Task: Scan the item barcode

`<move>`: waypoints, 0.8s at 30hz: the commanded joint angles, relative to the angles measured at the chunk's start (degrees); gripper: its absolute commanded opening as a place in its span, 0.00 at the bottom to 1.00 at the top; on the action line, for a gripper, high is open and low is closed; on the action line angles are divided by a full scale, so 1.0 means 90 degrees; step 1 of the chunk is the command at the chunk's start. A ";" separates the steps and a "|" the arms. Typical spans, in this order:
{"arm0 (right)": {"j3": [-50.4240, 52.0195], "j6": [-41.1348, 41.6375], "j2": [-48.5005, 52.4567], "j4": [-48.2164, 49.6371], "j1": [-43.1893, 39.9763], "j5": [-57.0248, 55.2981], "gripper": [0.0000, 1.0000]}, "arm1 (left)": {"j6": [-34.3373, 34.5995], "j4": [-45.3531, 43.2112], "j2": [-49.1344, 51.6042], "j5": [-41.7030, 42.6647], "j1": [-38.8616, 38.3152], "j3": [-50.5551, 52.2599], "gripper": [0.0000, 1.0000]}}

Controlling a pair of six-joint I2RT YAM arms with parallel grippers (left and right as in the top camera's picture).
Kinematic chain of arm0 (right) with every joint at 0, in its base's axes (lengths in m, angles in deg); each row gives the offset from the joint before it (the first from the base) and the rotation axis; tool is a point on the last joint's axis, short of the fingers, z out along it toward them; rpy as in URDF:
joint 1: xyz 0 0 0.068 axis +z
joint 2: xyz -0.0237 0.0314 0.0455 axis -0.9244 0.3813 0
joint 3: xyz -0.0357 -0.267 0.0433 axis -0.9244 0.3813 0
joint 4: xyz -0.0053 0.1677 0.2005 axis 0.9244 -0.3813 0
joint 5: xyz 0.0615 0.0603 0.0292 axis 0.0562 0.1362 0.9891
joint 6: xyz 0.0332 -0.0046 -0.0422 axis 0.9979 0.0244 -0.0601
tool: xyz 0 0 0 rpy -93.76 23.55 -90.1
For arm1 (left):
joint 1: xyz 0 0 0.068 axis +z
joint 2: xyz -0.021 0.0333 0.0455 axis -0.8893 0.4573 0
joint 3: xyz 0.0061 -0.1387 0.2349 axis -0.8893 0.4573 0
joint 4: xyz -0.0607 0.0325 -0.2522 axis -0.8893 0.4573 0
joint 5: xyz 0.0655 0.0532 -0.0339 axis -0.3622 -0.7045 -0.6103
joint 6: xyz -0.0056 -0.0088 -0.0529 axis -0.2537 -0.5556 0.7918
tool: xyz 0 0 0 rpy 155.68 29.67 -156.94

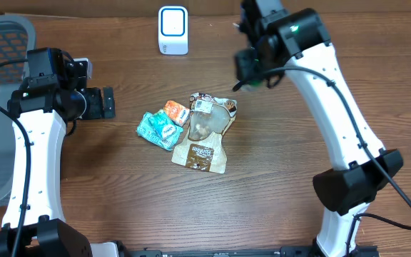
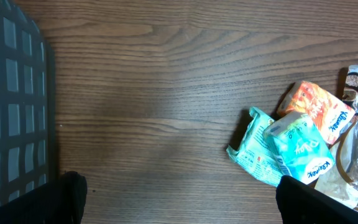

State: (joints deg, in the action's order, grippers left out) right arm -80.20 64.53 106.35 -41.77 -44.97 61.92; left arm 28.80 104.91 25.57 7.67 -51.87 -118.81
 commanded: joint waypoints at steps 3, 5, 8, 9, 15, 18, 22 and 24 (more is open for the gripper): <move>0.1064 0.1258 -0.0053 -0.0160 -0.0634 -0.0036 0.08 | -0.0163 -0.0007 0.0000 0.0097 -0.0007 -0.0046 0.99; 0.1688 0.1443 -0.0053 0.0039 -0.0896 -0.0036 0.08 | -0.0163 -0.0007 0.0000 0.0097 -0.0007 -0.0046 0.99; 0.2506 0.1739 -0.0053 0.0304 -0.1343 -0.0032 0.09 | -0.0163 -0.0007 0.0000 0.0097 -0.0007 -0.0046 0.99; 0.2769 0.1766 -0.0053 0.0415 -0.1515 -0.0005 0.08 | -0.0163 -0.0007 0.0000 0.0095 -0.0007 -0.0046 0.99; 0.3684 0.1761 -0.0053 0.1103 -0.2317 0.0403 0.07 | -0.0163 -0.0007 0.0000 0.0097 -0.0007 -0.0046 1.00; 0.3949 0.1554 -0.0053 0.1472 -0.2518 0.0486 0.06 | -0.0163 -0.0007 0.0000 0.0097 -0.0007 -0.0046 1.00; 0.4362 0.1435 -0.0053 0.1851 -0.2514 0.0483 0.06 | -0.0163 -0.0007 0.0000 0.0097 -0.0007 -0.0046 0.99; 0.4563 0.1435 -0.0053 0.2035 -0.2482 0.0483 0.07 | -0.0163 -0.0007 0.0000 0.0097 -0.0007 -0.0046 1.00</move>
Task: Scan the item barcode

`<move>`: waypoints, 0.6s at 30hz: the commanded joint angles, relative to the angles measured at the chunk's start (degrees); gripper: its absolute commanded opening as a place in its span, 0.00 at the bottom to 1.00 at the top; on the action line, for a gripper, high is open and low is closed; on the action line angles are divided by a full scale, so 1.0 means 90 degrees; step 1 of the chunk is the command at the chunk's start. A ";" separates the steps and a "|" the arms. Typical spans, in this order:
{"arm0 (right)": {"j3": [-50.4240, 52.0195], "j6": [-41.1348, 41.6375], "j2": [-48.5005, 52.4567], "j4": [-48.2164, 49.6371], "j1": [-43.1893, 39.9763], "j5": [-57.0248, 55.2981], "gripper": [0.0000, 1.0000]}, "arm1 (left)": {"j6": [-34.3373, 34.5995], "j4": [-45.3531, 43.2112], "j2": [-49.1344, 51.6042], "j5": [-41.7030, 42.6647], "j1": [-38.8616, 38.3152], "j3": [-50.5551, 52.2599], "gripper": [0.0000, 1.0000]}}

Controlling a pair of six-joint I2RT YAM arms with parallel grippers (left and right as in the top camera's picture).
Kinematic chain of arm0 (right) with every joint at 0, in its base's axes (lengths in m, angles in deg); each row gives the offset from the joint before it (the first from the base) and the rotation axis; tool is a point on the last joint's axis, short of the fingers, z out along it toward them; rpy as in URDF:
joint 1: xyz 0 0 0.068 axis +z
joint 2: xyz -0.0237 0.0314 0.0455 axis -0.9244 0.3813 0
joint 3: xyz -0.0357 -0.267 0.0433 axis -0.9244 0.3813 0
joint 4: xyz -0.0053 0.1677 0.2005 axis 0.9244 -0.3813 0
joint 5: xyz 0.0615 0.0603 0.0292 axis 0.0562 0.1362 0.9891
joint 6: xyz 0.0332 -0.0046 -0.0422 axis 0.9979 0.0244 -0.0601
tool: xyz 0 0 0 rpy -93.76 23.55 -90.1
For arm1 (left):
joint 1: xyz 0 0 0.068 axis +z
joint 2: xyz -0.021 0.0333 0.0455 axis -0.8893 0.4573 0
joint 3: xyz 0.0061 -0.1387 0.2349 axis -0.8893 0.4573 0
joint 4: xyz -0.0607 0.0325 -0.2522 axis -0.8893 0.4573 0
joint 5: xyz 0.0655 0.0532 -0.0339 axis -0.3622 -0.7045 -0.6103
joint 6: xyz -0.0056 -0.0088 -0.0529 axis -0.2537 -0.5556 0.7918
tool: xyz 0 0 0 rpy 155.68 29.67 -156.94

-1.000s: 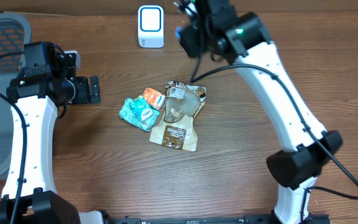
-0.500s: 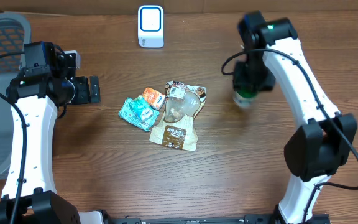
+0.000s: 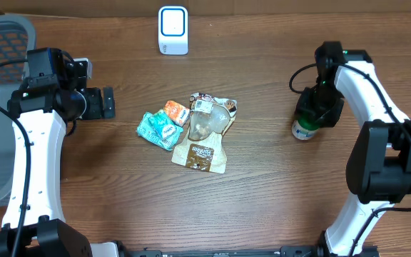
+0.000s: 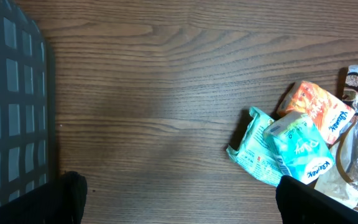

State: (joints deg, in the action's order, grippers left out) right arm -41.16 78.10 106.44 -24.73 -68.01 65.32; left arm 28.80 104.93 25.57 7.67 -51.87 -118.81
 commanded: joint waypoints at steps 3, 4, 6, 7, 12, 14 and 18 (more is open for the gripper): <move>0.0379 -0.0070 -0.0063 0.0240 0.0080 0.0083 0.19 | -0.0163 -0.0010 0.0000 0.0097 -0.0007 -0.0046 1.00; 0.0376 -0.0095 -0.0063 0.0223 0.0080 0.0085 0.26 | -0.0163 -0.0010 0.0000 0.0097 -0.0007 -0.0046 0.99; 0.0357 -0.0095 -0.0066 0.0172 0.0073 0.0083 0.48 | -0.0163 -0.0010 0.0000 0.0097 -0.0007 -0.0046 0.99; 0.0308 -0.0097 -0.0066 0.0112 0.0061 0.0085 0.53 | -0.0163 -0.0010 0.0000 0.0097 -0.0007 -0.0049 1.00; -0.0352 -0.0211 -0.0107 -0.0389 0.0044 0.0083 0.63 | -0.0163 -0.0010 0.0000 0.0097 -0.0007 -0.0046 1.00; -0.0787 -0.0214 -0.0165 -0.0675 0.0044 0.0085 0.64 | -0.0163 -0.0010 0.0000 0.0097 -0.0007 -0.0046 0.99; -0.1666 -0.0214 -0.0333 -0.1224 0.0151 0.0228 0.65 | -0.0163 -0.0010 0.0000 0.0097 -0.0007 -0.0046 0.99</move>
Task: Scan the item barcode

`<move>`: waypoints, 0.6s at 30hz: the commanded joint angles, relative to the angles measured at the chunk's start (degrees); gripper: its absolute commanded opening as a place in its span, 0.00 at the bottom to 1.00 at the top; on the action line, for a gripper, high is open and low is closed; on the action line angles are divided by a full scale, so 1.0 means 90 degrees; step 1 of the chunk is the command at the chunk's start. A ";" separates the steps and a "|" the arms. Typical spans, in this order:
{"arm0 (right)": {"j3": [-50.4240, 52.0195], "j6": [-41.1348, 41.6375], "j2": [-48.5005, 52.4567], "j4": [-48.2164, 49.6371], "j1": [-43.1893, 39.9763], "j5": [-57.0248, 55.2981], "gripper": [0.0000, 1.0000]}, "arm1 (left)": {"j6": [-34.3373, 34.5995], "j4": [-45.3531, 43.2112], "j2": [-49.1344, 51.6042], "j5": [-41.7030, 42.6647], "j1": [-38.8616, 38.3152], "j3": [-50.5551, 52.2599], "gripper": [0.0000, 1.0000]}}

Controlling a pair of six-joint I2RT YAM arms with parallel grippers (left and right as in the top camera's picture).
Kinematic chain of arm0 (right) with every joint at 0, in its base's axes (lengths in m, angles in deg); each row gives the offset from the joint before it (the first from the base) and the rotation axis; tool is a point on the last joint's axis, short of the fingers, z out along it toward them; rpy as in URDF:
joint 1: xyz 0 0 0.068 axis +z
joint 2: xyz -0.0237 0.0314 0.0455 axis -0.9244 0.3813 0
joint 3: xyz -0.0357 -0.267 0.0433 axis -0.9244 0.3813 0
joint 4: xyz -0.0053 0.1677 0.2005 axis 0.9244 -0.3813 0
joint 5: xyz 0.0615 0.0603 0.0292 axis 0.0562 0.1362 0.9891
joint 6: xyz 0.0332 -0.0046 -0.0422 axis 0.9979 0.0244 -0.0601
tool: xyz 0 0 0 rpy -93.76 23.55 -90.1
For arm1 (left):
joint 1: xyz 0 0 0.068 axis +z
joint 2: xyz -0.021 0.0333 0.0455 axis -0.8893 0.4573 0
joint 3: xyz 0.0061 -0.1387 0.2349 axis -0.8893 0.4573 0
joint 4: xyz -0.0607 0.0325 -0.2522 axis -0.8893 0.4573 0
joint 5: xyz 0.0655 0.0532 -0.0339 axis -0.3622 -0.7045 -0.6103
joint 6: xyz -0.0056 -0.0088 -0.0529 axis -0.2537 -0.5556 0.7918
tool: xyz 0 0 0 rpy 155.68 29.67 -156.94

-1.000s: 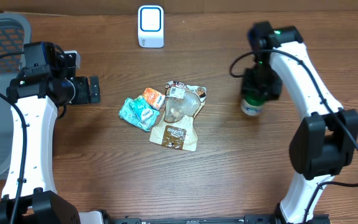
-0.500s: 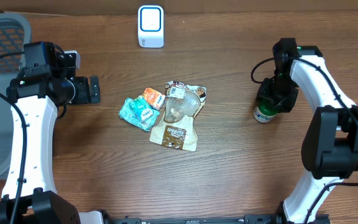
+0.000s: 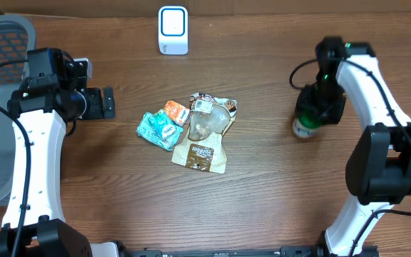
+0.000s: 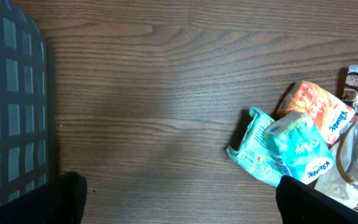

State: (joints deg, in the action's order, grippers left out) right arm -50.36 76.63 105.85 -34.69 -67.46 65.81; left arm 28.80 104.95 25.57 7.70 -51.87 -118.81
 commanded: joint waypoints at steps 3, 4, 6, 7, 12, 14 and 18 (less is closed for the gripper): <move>-0.0911 -0.0253 -0.0432 -0.0061 0.0262 0.1042 0.65 | -0.0163 -0.0012 0.0000 0.0095 -0.0007 -0.0046 1.00; -0.0911 -0.0461 -0.0466 0.0046 0.0355 0.1540 0.68 | -0.0163 -0.0012 0.0000 0.0095 -0.0007 -0.0046 1.00; -0.0901 -0.0551 -0.0461 0.0175 0.0534 0.2152 0.82 | -0.0163 -0.0012 0.0000 0.0095 -0.0007 -0.0046 0.99; -0.0857 -0.0551 -0.0442 0.0282 0.0641 0.2358 0.90 | -0.0163 -0.0012 0.0000 0.0095 -0.0007 -0.0046 1.00; -0.0255 -0.0287 -0.0440 0.1090 0.1236 0.2764 1.00 | -0.0163 -0.0012 0.0000 0.0092 -0.0007 -0.0046 0.99; 0.0053 -0.0126 -0.0440 0.1421 0.1377 0.2756 1.00 | -0.0163 -0.0015 0.0000 0.0095 -0.0002 -0.0046 0.99; 0.0515 0.0177 -0.0440 0.1933 0.1411 0.2713 1.00 | -0.0163 -0.0012 0.0000 0.0095 -0.0007 -0.0046 1.00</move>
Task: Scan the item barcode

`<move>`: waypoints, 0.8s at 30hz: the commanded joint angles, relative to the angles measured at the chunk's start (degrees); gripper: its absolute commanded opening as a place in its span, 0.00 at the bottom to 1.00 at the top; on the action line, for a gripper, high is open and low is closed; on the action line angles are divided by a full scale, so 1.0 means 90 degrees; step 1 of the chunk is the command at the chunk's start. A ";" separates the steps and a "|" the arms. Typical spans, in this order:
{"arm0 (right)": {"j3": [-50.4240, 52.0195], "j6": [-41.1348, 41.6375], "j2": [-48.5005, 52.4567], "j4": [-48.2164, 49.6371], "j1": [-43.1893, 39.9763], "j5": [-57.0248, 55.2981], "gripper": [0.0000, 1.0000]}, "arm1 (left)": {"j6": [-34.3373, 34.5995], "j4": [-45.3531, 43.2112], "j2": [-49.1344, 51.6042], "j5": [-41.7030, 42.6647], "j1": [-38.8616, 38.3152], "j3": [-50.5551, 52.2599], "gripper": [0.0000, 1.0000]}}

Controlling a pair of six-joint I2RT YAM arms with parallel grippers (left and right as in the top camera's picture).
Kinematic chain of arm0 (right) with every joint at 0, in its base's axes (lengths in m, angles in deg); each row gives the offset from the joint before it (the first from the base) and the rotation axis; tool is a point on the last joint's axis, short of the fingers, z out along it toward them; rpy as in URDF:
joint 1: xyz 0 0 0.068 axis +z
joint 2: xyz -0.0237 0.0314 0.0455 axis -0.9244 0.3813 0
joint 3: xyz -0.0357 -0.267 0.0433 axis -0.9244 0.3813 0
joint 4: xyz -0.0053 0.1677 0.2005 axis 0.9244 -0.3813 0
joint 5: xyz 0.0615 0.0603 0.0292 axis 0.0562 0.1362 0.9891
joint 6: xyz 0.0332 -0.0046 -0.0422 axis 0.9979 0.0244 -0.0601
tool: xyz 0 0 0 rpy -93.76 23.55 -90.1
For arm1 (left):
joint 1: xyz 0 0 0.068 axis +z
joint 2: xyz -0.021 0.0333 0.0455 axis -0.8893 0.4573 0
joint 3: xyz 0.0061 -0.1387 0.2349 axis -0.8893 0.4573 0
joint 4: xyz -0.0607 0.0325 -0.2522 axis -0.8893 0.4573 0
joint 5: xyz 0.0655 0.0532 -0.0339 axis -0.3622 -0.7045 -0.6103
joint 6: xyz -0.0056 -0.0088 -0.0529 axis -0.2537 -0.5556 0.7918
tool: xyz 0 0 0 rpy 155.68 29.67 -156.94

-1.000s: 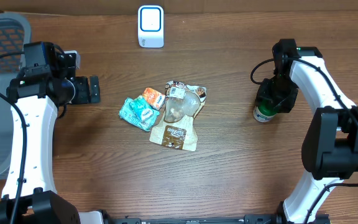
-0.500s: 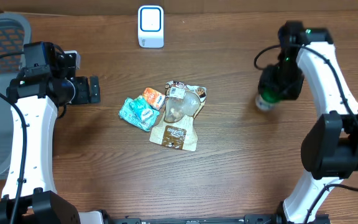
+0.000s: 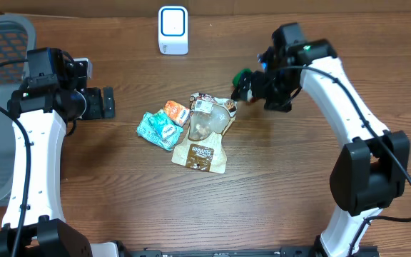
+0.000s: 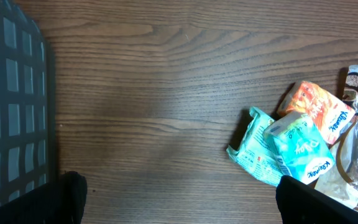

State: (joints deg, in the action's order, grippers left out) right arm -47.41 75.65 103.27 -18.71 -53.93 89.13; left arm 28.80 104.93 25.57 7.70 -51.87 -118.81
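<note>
The white scanner (image 3: 173, 30) stands at the back middle of the table. My right gripper (image 3: 252, 87) hangs just right of the pile of packets, shut on a small bottle with a green cap (image 3: 242, 76); most of the bottle is hidden by the gripper. My left gripper (image 3: 108, 102) is open over bare wood left of the pile. In the left wrist view that gripper (image 4: 179, 208) shows its dark fingertips (image 4: 67, 199) far apart with only wood between them.
The pile holds teal tissue packs (image 3: 157, 129), an orange pack (image 3: 175, 112) and a brown pouch with a clear window (image 3: 202, 146). The packs also show in the left wrist view: teal (image 4: 284, 149), orange (image 4: 319, 106). A grey basket stands at the table's left edge.
My right gripper was down on the bottle at the right side of the table. It now holds the bottle in the air further left, next to the pile. The left arm has not moved.
At first my right gripper was up near the back, right of the pile. Then it was low at the table's right side on a standing white and green bottle, and stayed there. Now the bottle is off the table and beside the pile. The left arm stayed still.
</note>
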 commanded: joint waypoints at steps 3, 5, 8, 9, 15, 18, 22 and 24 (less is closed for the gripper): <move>0.0202 0.0279 -0.0153 0.0316 -0.0124 -0.0070 1.00 | -0.0163 -0.0010 0.0000 0.0095 -0.0007 -0.0046 0.99; 0.0199 0.0270 -0.0153 0.0457 -0.0124 -0.0250 1.00 | -0.0163 -0.0010 0.0000 0.0095 -0.0007 -0.0049 1.00; 0.0180 -0.0073 -0.0153 0.0726 -0.0119 -0.0330 1.00 | -0.0163 -0.0010 0.0000 0.0095 -0.0007 -0.0046 0.99; 0.0114 -0.0219 -0.0153 0.0772 -0.0119 -0.0330 1.00 | -0.0163 -0.0010 0.0000 0.0095 -0.0007 -0.0046 1.00; -0.0952 -0.1226 -0.0129 0.0753 -0.0007 -0.1103 1.00 | -0.0163 -0.0010 0.0000 0.0095 -0.0007 -0.0046 1.00; -0.1520 -0.1707 0.0058 0.0867 0.0194 -0.1829 1.00 | -0.0163 -0.0010 0.0000 0.0095 -0.0007 -0.0046 0.99; -0.1933 -0.2616 0.0578 0.1256 0.0483 -0.2888 1.00 | -0.0163 -0.0010 0.0000 0.0095 -0.0007 -0.0049 0.99; -0.1931 -0.2963 0.0862 0.1513 0.0573 -0.3317 1.00 | -0.0163 -0.0010 0.0000 0.0095 -0.0007 -0.0046 0.99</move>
State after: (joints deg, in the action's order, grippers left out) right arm -64.37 57.07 105.61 -6.26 -50.26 69.00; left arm 28.80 104.93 25.57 7.70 -51.87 -118.81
